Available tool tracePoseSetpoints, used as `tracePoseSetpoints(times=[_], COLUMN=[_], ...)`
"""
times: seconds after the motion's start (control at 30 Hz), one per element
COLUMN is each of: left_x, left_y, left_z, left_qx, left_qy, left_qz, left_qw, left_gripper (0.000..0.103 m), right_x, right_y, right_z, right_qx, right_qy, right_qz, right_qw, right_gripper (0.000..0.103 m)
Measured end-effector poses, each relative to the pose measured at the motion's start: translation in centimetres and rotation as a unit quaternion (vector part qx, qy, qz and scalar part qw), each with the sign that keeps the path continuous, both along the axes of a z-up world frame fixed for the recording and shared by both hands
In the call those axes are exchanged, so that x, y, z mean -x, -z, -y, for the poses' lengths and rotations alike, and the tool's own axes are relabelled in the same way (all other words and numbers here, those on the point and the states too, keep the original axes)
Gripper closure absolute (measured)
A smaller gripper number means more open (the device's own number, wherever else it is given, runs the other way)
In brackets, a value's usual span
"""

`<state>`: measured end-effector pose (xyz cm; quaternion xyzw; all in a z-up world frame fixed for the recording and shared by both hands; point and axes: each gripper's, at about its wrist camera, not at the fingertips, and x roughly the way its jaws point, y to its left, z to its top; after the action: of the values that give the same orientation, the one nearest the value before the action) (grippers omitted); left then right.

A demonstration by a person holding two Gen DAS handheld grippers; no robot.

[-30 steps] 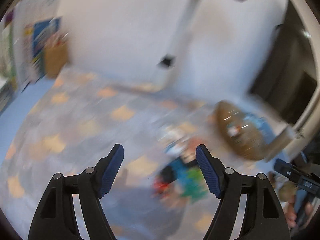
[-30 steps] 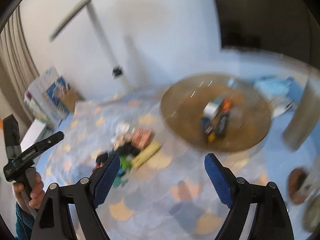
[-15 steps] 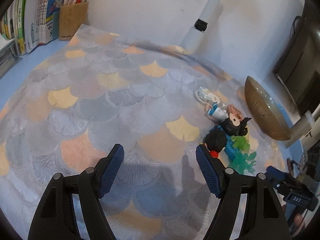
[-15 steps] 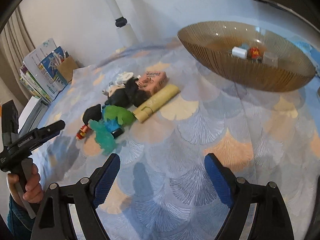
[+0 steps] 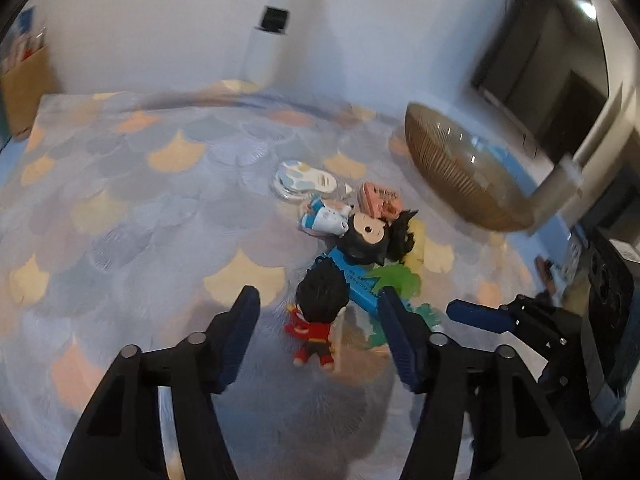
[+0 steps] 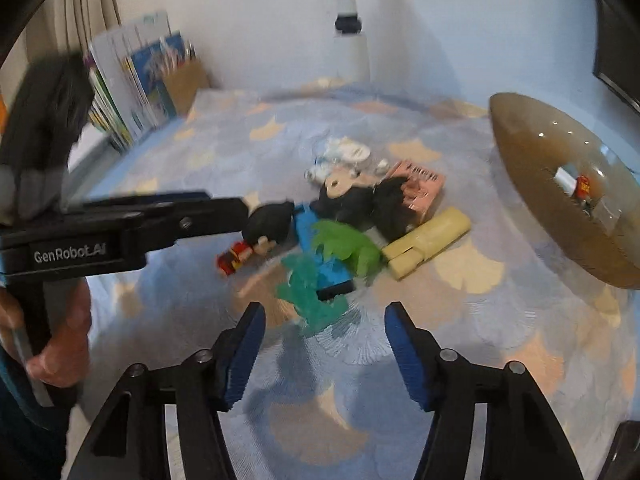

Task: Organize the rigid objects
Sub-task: 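Grasp the red-shirted figure with the left tool while the right tool grasps the green translucent figure, then carry both figures over the glass bowl and open both tools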

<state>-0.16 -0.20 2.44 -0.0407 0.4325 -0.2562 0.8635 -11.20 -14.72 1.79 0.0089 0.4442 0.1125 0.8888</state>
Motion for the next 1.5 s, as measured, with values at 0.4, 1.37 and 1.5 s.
tracePoseSetpoints(times=[0.4,1.37,1.5], left_x=[-2.0,4.1,4.2], left_y=[2.4,2.9,2.5], left_z=[2.3,-0.8,-0.1], left_qx=[-0.031,-0.024,-0.050], left_qy=[0.015,-0.051,-0.060], left_qz=[-0.022,0.004,0.009], left_qw=[0.9992,0.9984,0.9969], left_gripper=[0.072,0.072,0.072], right_x=[-1.7,5.2,5.0], right_y=[1.5,1.6,1.6], right_z=[-1.1,2.6,2.2], right_qx=[0.017,-0.014,0.009], right_qy=[-0.004,-0.006,0.007], right_qz=[-0.010,-0.033,-0.028], right_qw=[1.000,0.999,1.000], right_gripper=[0.072,0.051,0.066])
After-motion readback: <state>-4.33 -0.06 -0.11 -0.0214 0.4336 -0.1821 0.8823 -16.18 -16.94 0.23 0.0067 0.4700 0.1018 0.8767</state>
